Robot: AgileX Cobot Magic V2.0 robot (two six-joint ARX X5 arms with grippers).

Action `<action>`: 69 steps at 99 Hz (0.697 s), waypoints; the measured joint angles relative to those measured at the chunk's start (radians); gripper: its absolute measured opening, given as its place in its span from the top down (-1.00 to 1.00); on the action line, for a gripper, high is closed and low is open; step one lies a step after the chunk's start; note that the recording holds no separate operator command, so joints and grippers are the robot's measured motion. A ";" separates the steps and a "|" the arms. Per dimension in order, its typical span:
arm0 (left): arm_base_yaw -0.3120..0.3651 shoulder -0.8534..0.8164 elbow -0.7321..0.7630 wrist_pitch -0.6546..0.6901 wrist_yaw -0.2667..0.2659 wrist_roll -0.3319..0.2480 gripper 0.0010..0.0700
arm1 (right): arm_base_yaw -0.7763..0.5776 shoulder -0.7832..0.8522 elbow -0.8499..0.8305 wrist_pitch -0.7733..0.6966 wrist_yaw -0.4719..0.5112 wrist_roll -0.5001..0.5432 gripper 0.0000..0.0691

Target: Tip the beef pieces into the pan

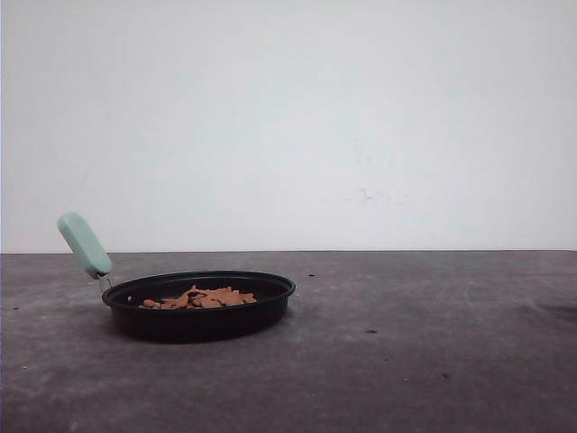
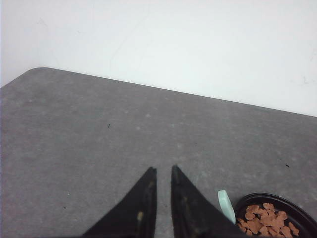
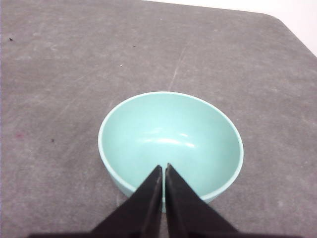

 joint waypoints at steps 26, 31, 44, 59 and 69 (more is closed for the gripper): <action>0.000 -0.075 -0.096 0.087 -0.035 0.115 0.94 | 0.000 0.000 0.000 0.000 0.000 0.000 0.99; 0.000 -0.107 -0.168 0.138 -0.052 0.131 0.94 | 0.000 0.000 0.000 0.000 0.000 0.000 0.99; 0.015 -0.174 -0.374 0.319 -0.017 0.140 0.94 | 0.000 0.000 0.000 0.000 0.000 0.000 0.99; 0.046 -0.172 -0.520 0.354 0.064 0.138 0.94 | 0.000 0.000 0.000 0.000 0.000 0.000 0.99; 0.058 -0.172 -0.562 0.279 0.089 0.134 0.94 | 0.000 0.000 0.000 0.000 0.001 0.000 0.99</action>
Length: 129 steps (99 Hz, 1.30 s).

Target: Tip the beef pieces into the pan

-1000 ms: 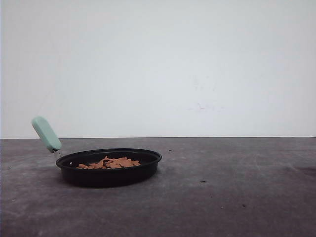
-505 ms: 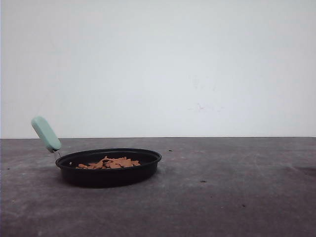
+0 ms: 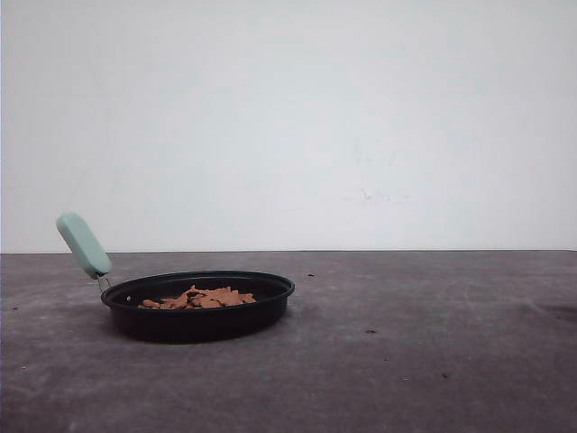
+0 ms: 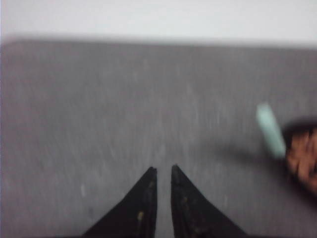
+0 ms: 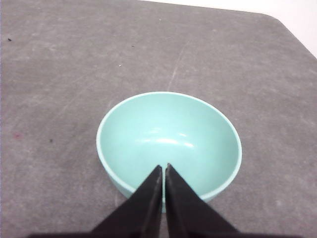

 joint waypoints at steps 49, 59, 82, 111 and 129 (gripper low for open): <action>0.005 -0.001 -0.018 -0.149 0.068 0.007 0.94 | 0.000 0.000 0.000 0.000 0.000 0.000 0.99; 0.005 -0.001 -0.018 -0.149 0.072 0.007 0.94 | 0.000 0.000 0.000 0.000 0.000 0.000 0.99; 0.005 -0.001 -0.018 -0.136 0.072 0.007 0.94 | 0.000 0.000 0.000 0.000 0.000 0.000 0.99; 0.005 -0.001 -0.018 -0.136 0.072 0.007 0.94 | 0.000 0.000 0.000 0.000 0.000 0.000 0.99; 0.005 -0.001 -0.018 -0.136 0.072 0.007 0.94 | 0.000 0.000 0.000 0.000 0.000 0.000 0.99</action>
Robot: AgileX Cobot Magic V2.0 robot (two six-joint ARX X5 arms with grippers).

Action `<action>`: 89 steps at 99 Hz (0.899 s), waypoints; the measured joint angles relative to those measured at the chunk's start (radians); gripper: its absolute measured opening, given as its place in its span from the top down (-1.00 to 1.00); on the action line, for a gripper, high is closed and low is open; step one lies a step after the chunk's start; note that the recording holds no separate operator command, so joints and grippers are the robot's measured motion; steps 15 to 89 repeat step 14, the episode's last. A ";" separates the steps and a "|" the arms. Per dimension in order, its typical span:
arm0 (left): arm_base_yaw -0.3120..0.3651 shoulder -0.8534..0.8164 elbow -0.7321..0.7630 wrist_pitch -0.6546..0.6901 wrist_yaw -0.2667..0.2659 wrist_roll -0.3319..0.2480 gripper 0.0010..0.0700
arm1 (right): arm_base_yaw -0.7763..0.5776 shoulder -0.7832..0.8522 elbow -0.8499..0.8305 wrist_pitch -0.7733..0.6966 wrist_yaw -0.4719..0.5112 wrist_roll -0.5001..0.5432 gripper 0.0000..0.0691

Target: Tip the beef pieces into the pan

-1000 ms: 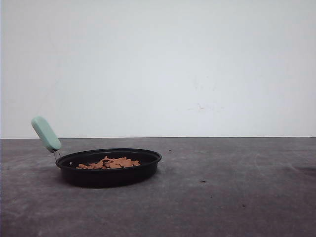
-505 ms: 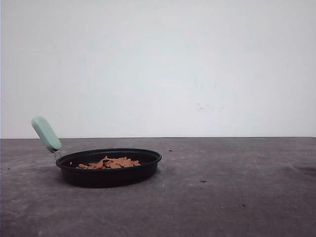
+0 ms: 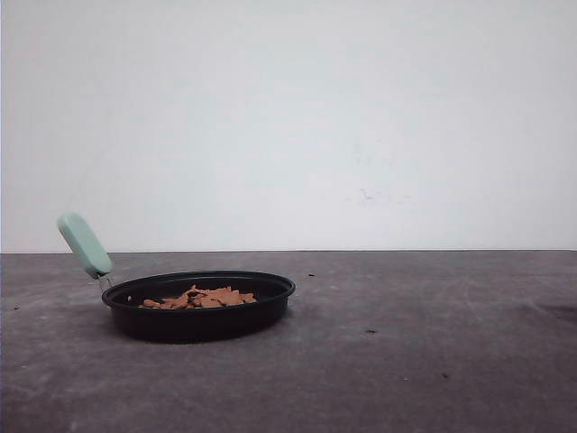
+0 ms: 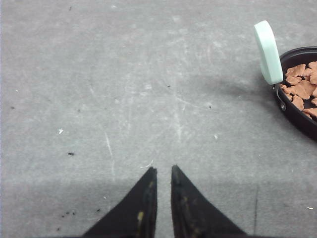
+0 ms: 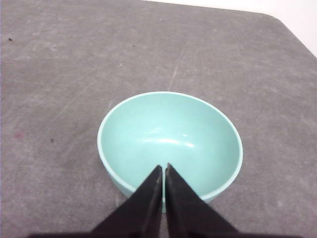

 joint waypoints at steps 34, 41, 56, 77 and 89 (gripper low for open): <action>0.000 0.000 0.000 0.000 0.000 0.000 0.94 | 0.000 0.000 0.000 0.000 0.000 0.000 0.99; 0.000 0.000 0.000 0.000 0.000 0.000 0.94 | 0.000 0.000 0.000 0.000 0.000 0.000 0.99; 0.000 0.000 0.000 0.000 0.000 0.000 0.94 | 0.000 0.000 0.000 0.000 0.000 0.000 0.99; 0.000 0.000 0.000 0.000 0.000 0.000 0.94 | 0.000 0.000 0.000 0.000 0.000 0.000 0.99; 0.000 0.000 0.000 0.000 0.000 0.000 0.94 | 0.000 0.000 0.000 0.000 0.000 0.000 0.99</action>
